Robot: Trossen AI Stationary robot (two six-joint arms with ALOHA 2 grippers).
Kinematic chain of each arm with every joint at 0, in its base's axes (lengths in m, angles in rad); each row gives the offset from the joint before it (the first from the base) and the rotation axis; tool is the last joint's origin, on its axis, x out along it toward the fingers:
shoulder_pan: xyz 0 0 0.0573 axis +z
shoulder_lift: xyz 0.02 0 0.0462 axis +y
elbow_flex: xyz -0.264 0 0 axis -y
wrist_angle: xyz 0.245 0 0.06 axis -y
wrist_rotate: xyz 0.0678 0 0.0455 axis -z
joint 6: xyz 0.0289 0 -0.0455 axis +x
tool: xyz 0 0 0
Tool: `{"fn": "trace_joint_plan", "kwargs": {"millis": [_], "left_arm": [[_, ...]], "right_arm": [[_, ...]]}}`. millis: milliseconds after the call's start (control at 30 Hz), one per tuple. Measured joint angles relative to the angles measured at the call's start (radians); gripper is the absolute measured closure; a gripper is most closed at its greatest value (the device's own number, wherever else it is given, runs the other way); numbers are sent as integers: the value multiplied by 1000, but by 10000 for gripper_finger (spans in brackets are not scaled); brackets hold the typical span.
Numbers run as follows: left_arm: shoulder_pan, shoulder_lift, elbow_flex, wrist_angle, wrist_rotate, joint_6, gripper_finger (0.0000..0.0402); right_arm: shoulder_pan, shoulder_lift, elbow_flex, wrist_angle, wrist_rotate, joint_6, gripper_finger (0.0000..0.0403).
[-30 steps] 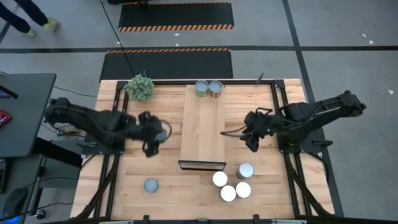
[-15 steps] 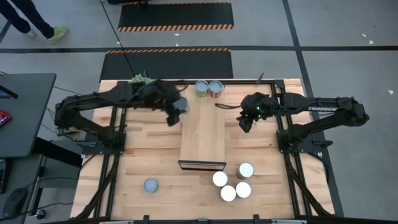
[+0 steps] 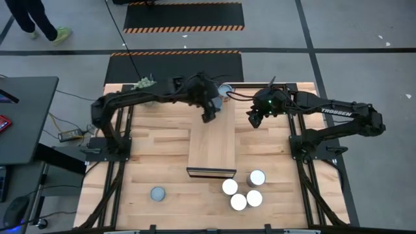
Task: Pick and place cans onto a shelf
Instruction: Put the large canned mixed vegetables on the shelf
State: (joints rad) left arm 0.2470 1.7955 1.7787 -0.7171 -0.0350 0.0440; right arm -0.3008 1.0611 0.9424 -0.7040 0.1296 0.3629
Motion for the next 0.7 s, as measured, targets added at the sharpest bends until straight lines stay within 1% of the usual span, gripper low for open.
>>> {"fn": "trace_joint_plan", "kwargs": {"millis": [167, 267, 700], "left_arm": [[16, 101, 78, -7, 42, 13, 111], [21, 137, 106, -6, 45, 13, 111], [38, 199, 116, 79, 55, 1, 106]], "right_arm": [[0, 0, 0, 1, -1, 0, 225], [0, 0, 0, 1, -1, 0, 225], [-8, 0, 0, 31, -3, -31, 225]]}}
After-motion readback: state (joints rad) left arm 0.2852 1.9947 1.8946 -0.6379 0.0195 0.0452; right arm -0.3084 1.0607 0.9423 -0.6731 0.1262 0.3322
